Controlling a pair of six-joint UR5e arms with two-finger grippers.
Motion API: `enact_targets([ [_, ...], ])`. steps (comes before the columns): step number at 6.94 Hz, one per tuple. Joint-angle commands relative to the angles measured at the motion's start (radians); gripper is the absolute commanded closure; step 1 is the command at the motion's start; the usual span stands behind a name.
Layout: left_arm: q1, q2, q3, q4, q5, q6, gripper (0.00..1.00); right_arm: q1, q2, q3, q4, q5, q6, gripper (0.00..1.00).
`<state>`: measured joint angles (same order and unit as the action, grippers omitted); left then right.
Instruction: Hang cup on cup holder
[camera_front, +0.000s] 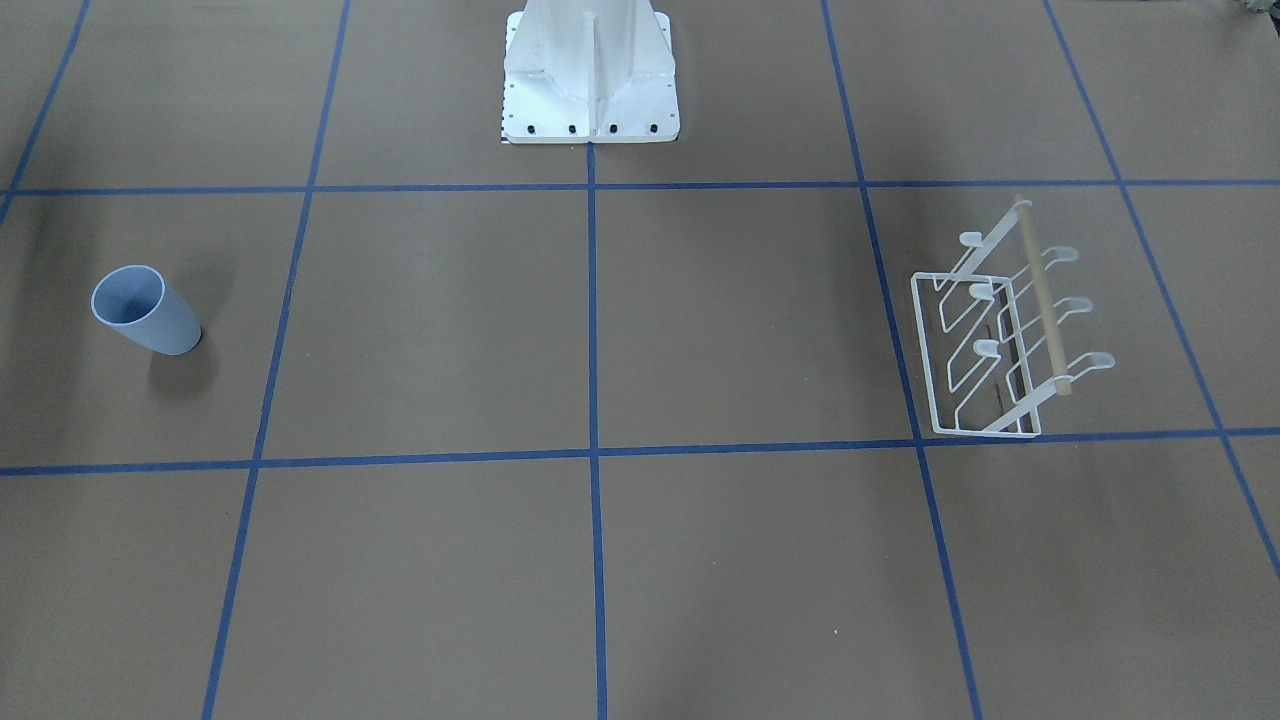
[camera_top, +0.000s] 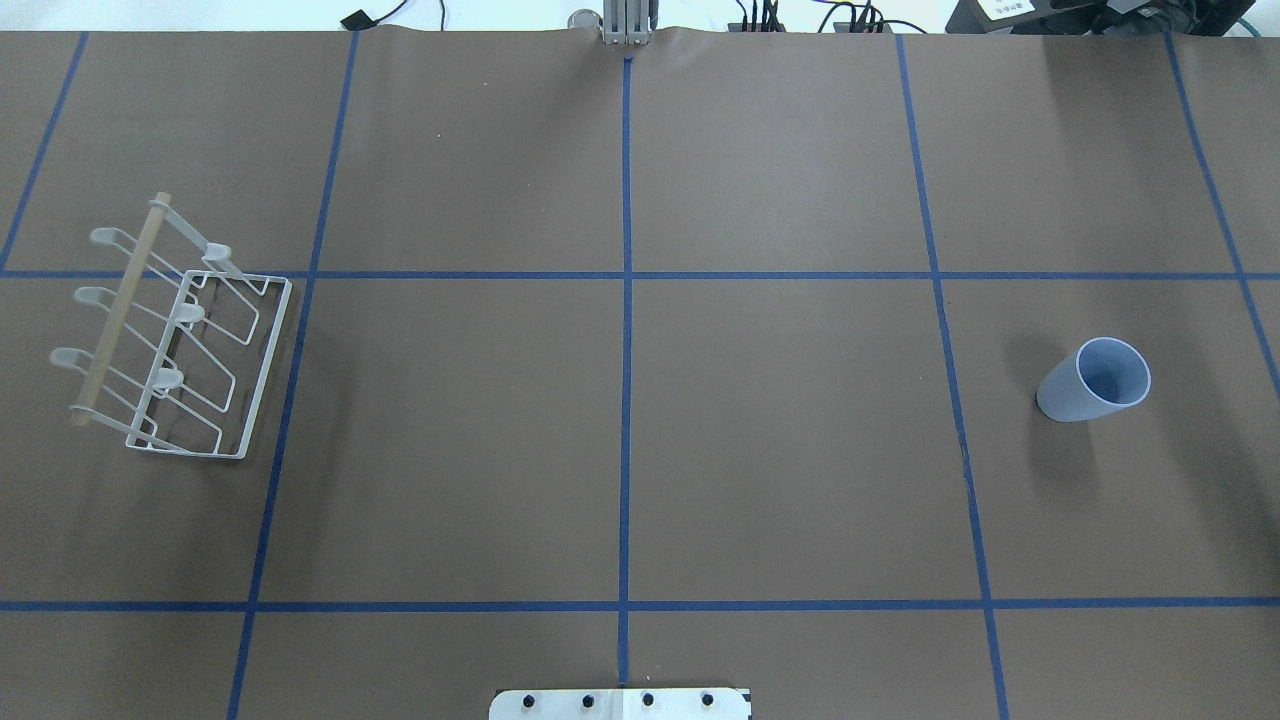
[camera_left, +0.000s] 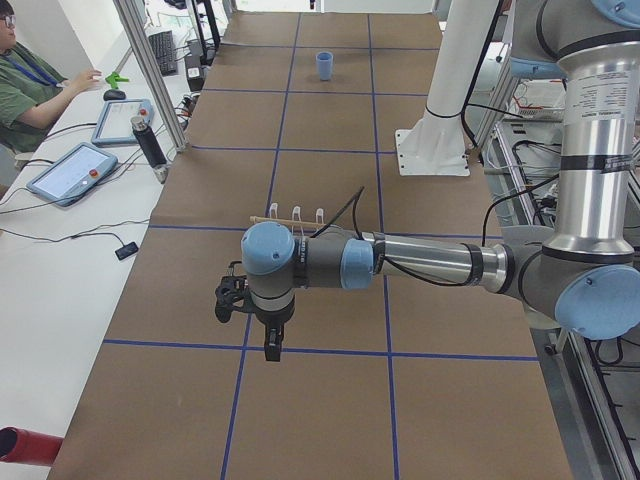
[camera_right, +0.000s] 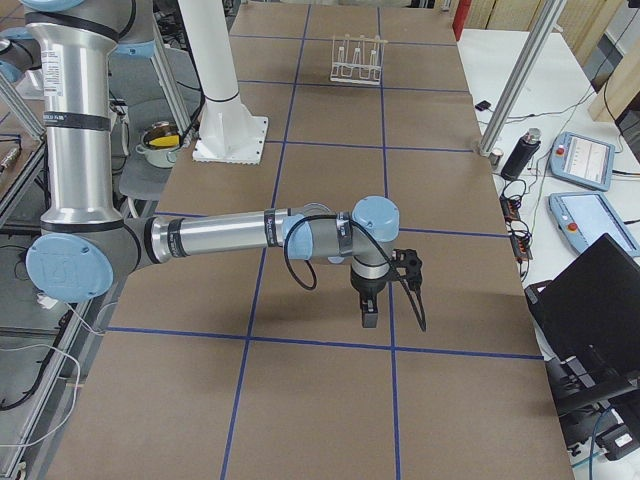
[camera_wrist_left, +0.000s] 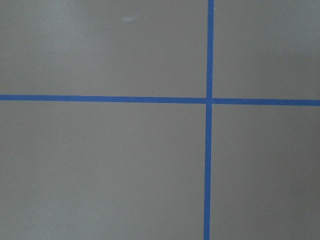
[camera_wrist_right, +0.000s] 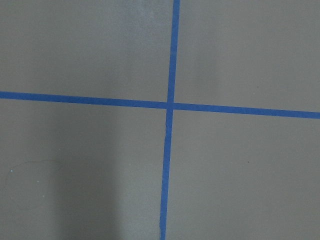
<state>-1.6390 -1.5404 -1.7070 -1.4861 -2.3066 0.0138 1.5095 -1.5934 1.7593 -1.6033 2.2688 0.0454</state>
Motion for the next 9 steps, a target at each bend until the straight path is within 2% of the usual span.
enact_targets([
  [1,-0.001,0.0,-0.003,0.001,0.0,0.0,0.01,-0.03,0.006,0.017,0.0,0.018,0.001,0.0],
  [3,0.001,0.002,-0.011,0.003,-0.007,0.002,0.01,-0.073,-0.006,0.064,0.069,0.092,0.007,0.0],
  [4,0.001,0.011,-0.028,0.001,-0.076,-0.001,0.01,-0.119,-0.01,0.083,0.069,0.092,0.014,0.0],
  [5,0.008,0.017,-0.042,-0.009,-0.118,-0.003,0.01,-0.19,-0.011,0.097,0.071,0.091,0.125,0.0],
  [6,0.01,0.023,-0.072,-0.011,-0.123,-0.003,0.01,-0.257,-0.011,0.112,0.071,0.083,0.233,0.0],
  [9,0.01,0.029,-0.074,-0.014,-0.125,-0.002,0.01,-0.32,-0.013,0.126,0.071,0.116,0.244,0.0],
])
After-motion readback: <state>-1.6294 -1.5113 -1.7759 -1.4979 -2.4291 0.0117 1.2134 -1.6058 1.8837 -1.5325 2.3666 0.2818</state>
